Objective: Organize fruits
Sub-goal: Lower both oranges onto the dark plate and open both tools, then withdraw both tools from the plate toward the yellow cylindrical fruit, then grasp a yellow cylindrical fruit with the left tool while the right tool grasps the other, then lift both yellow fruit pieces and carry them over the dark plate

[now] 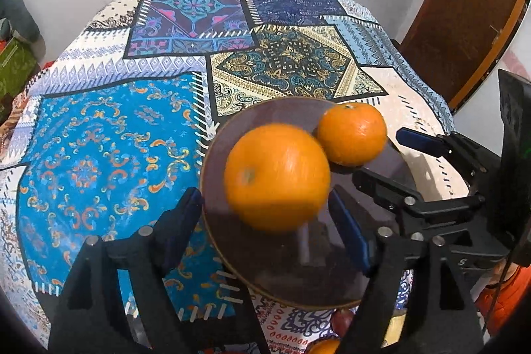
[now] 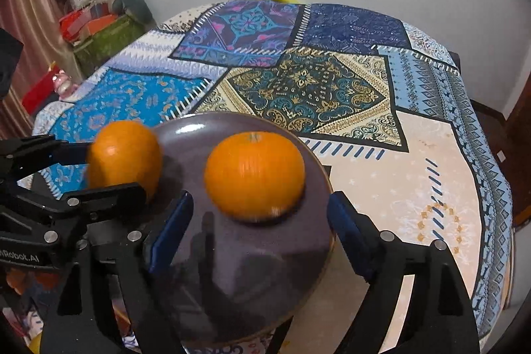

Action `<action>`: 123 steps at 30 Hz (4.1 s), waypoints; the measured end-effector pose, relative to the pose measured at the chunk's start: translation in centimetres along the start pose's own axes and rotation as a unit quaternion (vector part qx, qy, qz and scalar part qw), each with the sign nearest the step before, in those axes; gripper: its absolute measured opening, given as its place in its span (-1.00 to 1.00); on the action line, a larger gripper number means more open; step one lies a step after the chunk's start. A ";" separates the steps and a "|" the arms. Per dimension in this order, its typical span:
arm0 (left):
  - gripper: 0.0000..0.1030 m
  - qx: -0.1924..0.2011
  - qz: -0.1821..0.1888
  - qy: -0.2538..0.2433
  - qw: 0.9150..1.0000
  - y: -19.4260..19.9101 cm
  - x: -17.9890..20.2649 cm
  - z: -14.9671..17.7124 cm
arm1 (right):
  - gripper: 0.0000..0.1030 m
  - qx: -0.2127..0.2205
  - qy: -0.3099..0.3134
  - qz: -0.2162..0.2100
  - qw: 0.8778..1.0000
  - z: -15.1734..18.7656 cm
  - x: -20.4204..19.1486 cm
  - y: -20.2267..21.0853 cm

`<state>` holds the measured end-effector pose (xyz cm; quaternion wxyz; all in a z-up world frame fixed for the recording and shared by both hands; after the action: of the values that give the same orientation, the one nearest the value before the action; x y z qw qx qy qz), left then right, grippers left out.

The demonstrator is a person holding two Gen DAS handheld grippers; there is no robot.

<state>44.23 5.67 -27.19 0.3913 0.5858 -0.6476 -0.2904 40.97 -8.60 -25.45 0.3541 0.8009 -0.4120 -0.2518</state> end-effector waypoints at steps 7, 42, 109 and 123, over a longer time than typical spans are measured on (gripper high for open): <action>0.52 0.018 -0.013 -0.001 1.000 2.5 -0.1 0.8 | 0.58 0.010 -0.001 0.010 1.000 0.3 -0.2 2.1; 0.52 0.056 -0.021 -0.010 0.998 16.7 2.1 14.7 | 0.59 0.046 0.024 0.035 0.998 8.9 -7.4 17.3; -0.27 0.003 0.008 0.013 1.000 12.6 -1.9 15.5 | 0.20 -0.109 0.032 -0.078 0.991 11.7 -11.5 6.3; -0.27 0.009 0.004 0.011 1.000 11.9 -1.9 15.5 | -0.30 -0.120 0.073 -0.061 0.988 14.0 -10.3 8.9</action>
<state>24.78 8.04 -25.68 0.3941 0.5896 -0.6484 -0.2768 21.43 -8.63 -26.14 0.4604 0.7926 -0.3024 -0.2614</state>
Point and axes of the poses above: each gripper's, at about its wrist camera, not at the fingertips, and y roughly against the way its jaws point, x to its right, z to its underside, the point moved 3 cm from there along -y, roughly the way its jaws point, and after that the axes turned 4 degrees about y, right-handed, at the moved point
